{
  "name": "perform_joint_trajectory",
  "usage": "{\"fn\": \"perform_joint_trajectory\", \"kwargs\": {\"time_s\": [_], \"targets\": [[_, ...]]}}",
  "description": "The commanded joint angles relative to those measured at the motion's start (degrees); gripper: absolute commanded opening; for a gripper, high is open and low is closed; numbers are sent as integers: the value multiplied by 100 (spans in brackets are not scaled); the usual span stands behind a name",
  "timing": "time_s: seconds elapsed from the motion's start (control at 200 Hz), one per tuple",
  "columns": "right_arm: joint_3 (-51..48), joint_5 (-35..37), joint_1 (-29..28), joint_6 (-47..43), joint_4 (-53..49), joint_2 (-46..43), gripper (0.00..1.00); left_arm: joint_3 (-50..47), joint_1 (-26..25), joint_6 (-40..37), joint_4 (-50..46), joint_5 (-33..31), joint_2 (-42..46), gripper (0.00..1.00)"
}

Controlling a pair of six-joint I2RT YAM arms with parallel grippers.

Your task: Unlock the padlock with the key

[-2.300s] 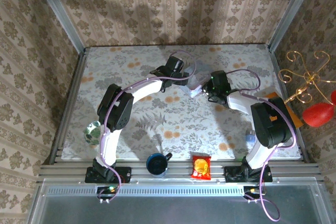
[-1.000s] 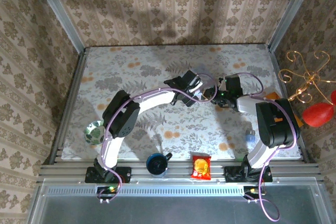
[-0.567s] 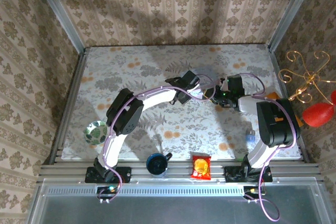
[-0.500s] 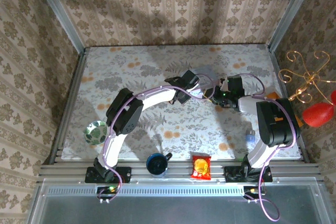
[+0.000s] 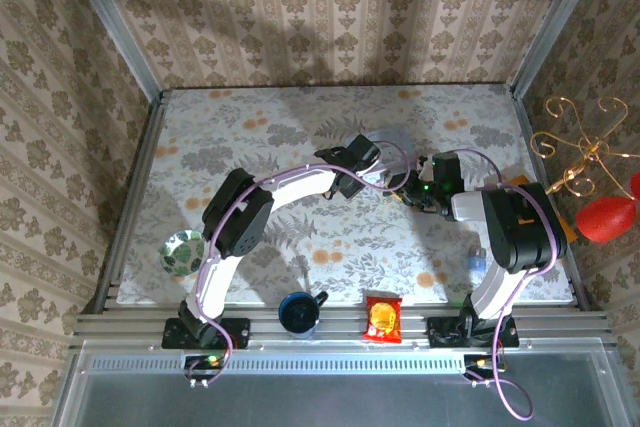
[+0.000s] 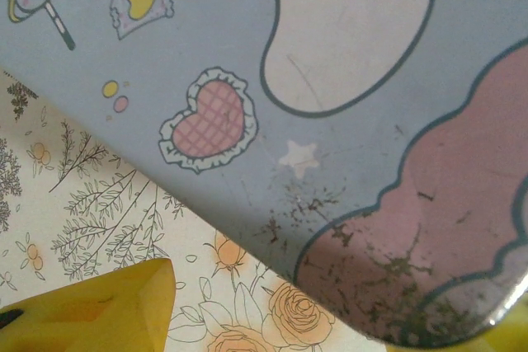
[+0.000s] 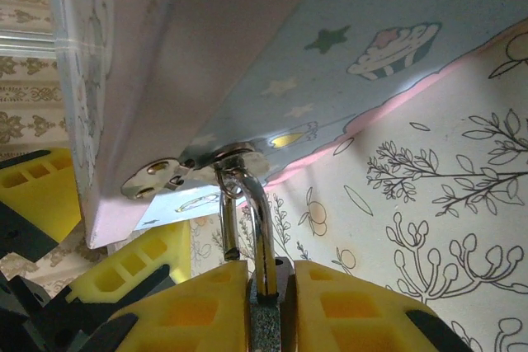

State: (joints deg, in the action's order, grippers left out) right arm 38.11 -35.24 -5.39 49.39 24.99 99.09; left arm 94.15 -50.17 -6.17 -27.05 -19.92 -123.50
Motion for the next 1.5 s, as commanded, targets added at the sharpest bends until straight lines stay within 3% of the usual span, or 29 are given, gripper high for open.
{"fn": "perform_joint_trajectory", "kwargs": {"time_s": [0.0, 0.14, 0.425, 0.58, 0.775, 1.496], "targets": [[-132, -133, 29, 13, 181, -102, 20, 177, -10, 114, -132, -1, -24, 65], [-259, -97, 29, -8, 130, -226, 28, 259, 3, 170, -195, -7, -69, 64], [-343, -48, 22, -107, 157, -210, 29, 295, -1, 193, -205, -11, -60, 64], [-353, 662, 3, -499, -454, -507, 38, 293, 3, 204, -217, 7, -44, 65], [-163, 1404, -381, -891, -1266, -832, 39, 350, 4, 181, -257, -13, -49, 65], [-8, 1196, -740, -326, 208, 531, 36, 394, 7, 232, -310, -28, -95, 65]]}}
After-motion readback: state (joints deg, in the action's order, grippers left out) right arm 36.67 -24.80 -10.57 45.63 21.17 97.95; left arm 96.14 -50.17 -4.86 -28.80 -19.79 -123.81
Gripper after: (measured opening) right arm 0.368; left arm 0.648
